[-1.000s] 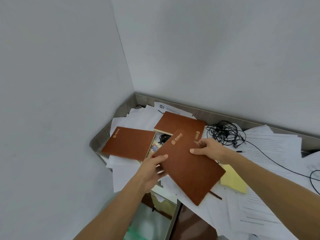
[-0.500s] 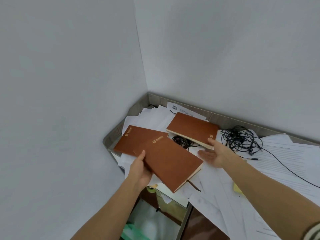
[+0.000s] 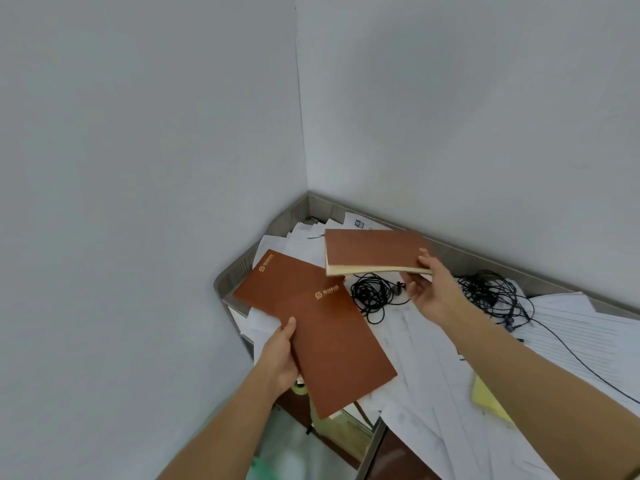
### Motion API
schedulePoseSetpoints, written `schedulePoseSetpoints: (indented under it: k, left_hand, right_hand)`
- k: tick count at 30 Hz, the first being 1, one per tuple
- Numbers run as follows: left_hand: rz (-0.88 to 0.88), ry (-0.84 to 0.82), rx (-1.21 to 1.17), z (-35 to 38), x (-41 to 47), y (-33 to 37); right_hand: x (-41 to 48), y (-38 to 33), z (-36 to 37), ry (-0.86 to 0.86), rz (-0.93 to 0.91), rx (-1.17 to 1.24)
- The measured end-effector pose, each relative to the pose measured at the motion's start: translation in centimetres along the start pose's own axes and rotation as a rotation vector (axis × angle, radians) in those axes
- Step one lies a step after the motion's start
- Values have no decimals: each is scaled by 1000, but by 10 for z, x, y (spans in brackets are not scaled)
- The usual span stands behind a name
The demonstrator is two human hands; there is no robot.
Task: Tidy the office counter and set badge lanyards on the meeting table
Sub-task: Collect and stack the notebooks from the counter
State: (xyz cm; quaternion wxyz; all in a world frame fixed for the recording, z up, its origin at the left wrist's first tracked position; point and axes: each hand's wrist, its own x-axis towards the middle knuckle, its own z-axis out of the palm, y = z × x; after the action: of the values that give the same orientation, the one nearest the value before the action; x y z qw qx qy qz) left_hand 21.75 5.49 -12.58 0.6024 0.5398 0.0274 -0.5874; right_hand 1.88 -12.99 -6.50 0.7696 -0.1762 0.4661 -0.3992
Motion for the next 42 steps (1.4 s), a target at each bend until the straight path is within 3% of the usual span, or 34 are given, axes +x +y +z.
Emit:
schedulePoseSetpoints:
  k: [7, 13, 21, 25, 29, 32, 36, 39, 42]
  left_hand:
    - [-53, -13, -51, -2, -2, 7]
    - [-96, 34, 103, -2, -5, 11]
    - [-107, -78, 92, -11, -26, 15]
    - [-57, -72, 102, -25, -28, 15]
    - [-43, -19, 59, -40, -27, 13]
    - [-72, -4, 36, -44, -28, 8]
    - [-89, 6, 46, -49, -29, 7]
    - [-79, -2, 58, -57, -30, 9]
    - [-63, -39, 33, -61, -31, 13]
  right_hand:
    - [-13, -26, -4, -280, 15, -353]
    - [-15, 20, -2, -271, 115, -689]
    - [-10, 53, 24, -347, 81, -803]
    - [-4, 54, 47, -293, -78, -950]
    - [21, 61, 78, -257, -419, -1412]
    - [37, 75, 99, -316, -426, -1641]
    - [57, 93, 117, -229, -380, -1894]
    - [68, 91, 121, -204, -323, -1837]
    - [66, 80, 126, -333, -277, -1525]
